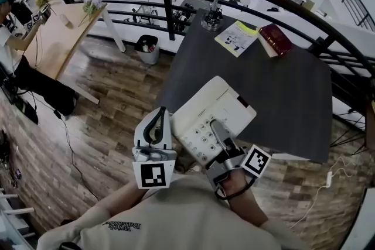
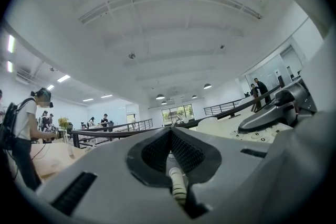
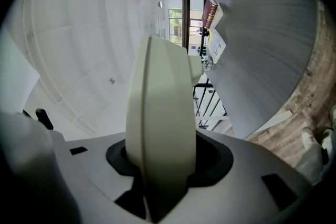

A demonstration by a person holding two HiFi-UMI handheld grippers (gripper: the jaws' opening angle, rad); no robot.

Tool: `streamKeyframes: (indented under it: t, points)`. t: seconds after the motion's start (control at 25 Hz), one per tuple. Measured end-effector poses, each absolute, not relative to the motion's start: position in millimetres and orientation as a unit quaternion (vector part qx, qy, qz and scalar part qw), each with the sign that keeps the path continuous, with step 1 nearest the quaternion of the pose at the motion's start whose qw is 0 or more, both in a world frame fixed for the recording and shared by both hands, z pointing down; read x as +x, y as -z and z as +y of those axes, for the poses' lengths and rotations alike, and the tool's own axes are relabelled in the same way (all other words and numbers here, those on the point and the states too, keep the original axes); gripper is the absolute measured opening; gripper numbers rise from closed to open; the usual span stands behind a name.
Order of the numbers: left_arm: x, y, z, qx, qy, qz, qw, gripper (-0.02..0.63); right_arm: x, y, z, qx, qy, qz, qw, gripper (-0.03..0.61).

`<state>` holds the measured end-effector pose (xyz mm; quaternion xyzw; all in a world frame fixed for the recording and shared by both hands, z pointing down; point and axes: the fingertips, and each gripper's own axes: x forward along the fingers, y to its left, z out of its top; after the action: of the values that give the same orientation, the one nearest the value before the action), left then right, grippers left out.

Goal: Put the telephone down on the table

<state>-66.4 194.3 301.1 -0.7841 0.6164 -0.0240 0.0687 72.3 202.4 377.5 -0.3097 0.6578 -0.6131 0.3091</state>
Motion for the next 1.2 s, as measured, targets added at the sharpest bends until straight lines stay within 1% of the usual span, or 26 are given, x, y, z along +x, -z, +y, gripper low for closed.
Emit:
streamKeyframes:
  t: [0.32, 0.76, 1.08, 1.2]
  points:
    - [-46.0, -293.0, 206.0, -0.770, 0.021, 0.633, 0.081, 0.003, 88.5, -375.2, 193.5, -0.293, 0.608, 0.677, 0.294, 0.195]
    - [-45.3, -288.0, 182.3, -0.773, 0.001, 0.629, 0.081, 0.003, 87.2, -363.8, 148.8, -0.270, 0.600, 0.684, 0.314, 0.195]
    - [-44.0, -306.8, 113.0, -0.791, 0.016, 0.606, 0.084, 0.003, 90.2, -375.8, 95.5, -0.289, 0.590, 0.686, 0.312, 0.195]
    - [-43.9, -310.1, 82.0, -0.794, -0.001, 0.605, 0.059, 0.003, 91.2, -382.8, 73.3, -0.300, 0.595, 0.678, 0.311, 0.195]
